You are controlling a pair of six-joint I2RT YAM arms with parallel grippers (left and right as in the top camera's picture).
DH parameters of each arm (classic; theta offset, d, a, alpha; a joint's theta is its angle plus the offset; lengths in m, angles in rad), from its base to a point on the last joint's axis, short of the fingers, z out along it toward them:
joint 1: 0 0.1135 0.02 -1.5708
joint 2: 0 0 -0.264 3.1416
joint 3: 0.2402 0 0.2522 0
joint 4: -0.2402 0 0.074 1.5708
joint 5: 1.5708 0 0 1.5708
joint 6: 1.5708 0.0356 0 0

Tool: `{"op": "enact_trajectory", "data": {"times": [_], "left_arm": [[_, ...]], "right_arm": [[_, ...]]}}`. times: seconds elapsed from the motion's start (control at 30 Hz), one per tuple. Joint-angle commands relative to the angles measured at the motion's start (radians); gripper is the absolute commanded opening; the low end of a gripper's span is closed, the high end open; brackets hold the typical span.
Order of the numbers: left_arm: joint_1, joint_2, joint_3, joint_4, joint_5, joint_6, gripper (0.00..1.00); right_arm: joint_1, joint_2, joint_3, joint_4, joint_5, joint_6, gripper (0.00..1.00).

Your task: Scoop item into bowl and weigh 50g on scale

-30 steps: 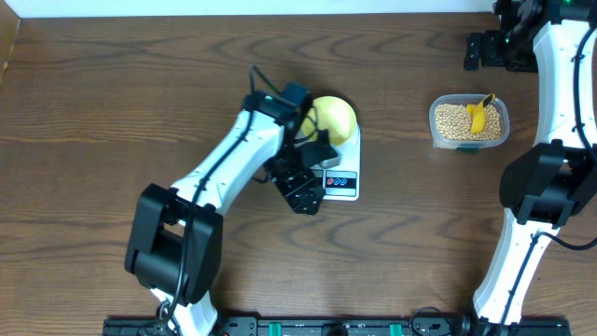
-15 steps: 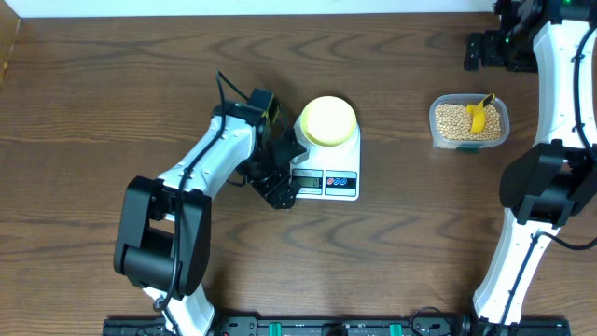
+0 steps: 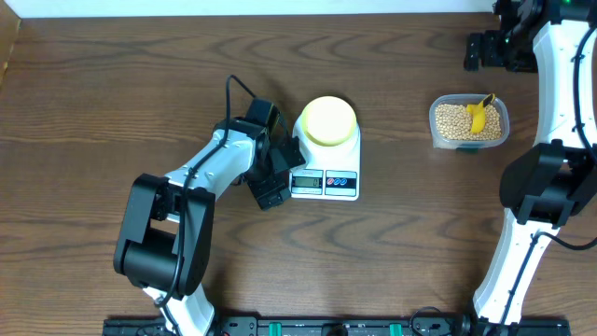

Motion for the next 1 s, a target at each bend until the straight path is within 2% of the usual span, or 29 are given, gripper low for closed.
{"op": "enact_trajectory", "data": {"times": [0.0, 0.63, 0.77, 0.97], "left_arm": [[0.008, 0.006, -0.025, 0.035, -0.012, 0.096, 0.97], [0.025, 0.006, -0.025, 0.066, 0.008, 0.109, 0.98], [0.025, 0.005, -0.025, 0.018, 0.105, 0.353, 0.98], [0.026, 0.005, -0.025, -0.038, 0.121, 0.529, 0.98]], "right_arm": [[-0.002, 0.000, 0.016, 0.001, 0.009, -0.001, 0.99], [-0.002, 0.000, 0.016, 0.001, 0.009, -0.001, 0.99], [-0.002, 0.000, 0.016, 0.001, 0.009, -0.001, 0.99], [-0.002, 0.000, 0.016, 0.001, 0.009, -0.001, 0.99]]}}
